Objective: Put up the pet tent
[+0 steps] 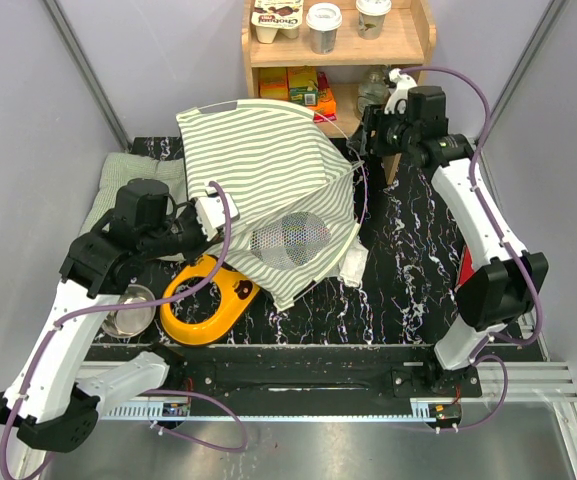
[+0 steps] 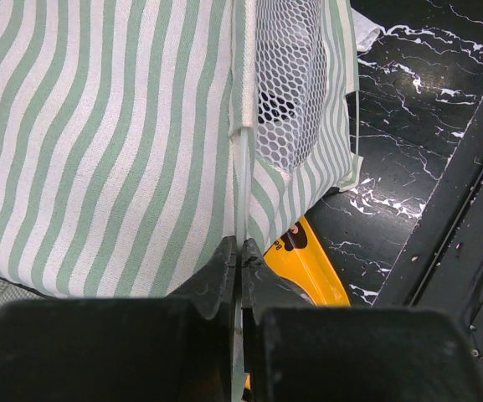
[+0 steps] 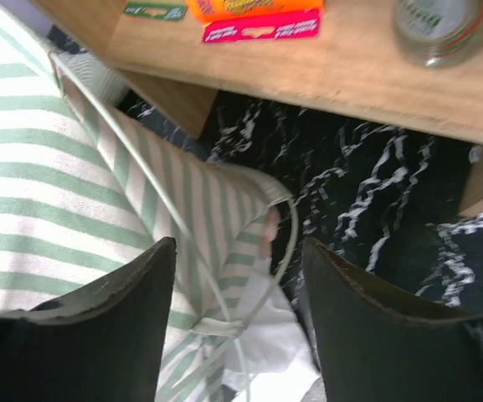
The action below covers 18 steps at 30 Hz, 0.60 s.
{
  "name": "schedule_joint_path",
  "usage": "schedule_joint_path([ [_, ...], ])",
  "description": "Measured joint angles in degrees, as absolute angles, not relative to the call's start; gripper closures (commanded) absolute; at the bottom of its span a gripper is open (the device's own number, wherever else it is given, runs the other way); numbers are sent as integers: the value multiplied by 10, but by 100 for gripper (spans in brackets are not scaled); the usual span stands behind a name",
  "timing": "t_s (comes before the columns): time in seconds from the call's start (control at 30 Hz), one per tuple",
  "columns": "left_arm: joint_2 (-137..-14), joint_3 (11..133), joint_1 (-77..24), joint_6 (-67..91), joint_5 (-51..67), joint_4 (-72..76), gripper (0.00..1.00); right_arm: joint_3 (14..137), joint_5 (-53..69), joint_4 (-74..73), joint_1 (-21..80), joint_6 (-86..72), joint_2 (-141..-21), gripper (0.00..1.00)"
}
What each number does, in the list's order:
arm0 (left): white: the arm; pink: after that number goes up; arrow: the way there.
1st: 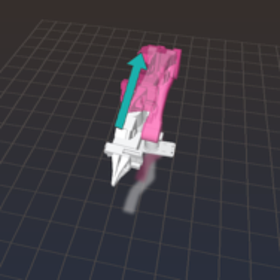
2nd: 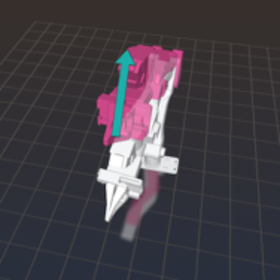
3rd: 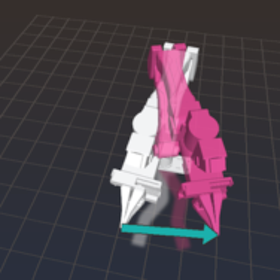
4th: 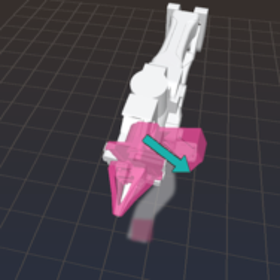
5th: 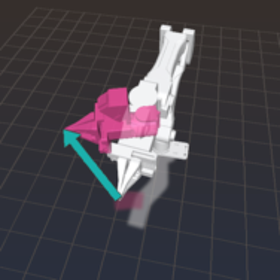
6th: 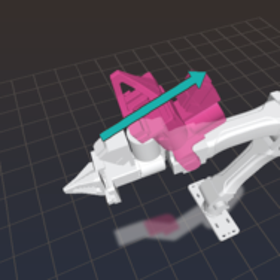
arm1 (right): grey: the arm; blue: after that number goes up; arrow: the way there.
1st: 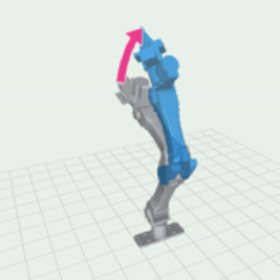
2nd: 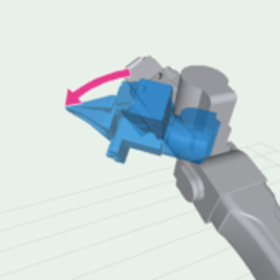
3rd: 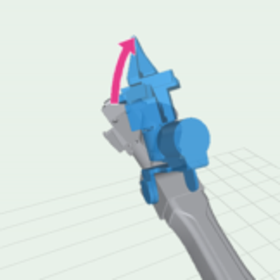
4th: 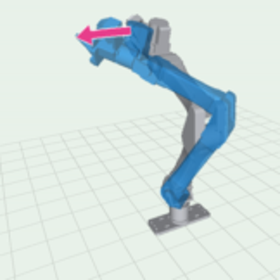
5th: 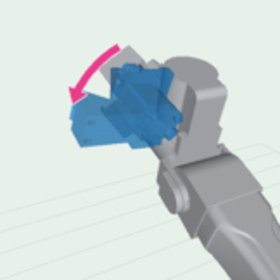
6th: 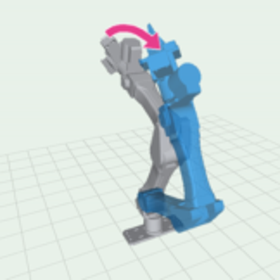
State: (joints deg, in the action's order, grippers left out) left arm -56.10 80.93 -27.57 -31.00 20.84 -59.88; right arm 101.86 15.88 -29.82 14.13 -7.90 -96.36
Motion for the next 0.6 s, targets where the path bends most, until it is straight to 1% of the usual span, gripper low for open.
schedule_joint_path([
  [0.1, -561, 809, -275, -310, 209, -599, 100, 1011, 191, -297, 140, -90, -968, 51],
  [0.2, -561, 809, -275, -310, 209, -599, 100, 1008, 216, -281, 140, -98, -968, 61],
  [0.27, -561, 809, -275, -310, 210, -599, 100, 1003, 233, -270, 140, -103, -968, 64],
  [0.33, -561, 809, -275, -310, 210, -599, 100, 994, 251, -261, 140, -108, -968, 71],
  [0.37, -562, 809, -275, -310, 211, -599, 100, 992, 255, -260, 140, -109, -968, 75],
  [0.43, -563, 809, -275, -310, 211, -599, 100, 986, 265, -253, 140, -112, -968, 81],
  [0.57, -564, 809, -274, -310, 211, -599, 100, 983, 271, -244, 139, -115, -968, 99],
  [0.6, -564, 809, -274, -310, 211, -599, 100, 982, 273, -241, 139, -114, -968, 100],
])
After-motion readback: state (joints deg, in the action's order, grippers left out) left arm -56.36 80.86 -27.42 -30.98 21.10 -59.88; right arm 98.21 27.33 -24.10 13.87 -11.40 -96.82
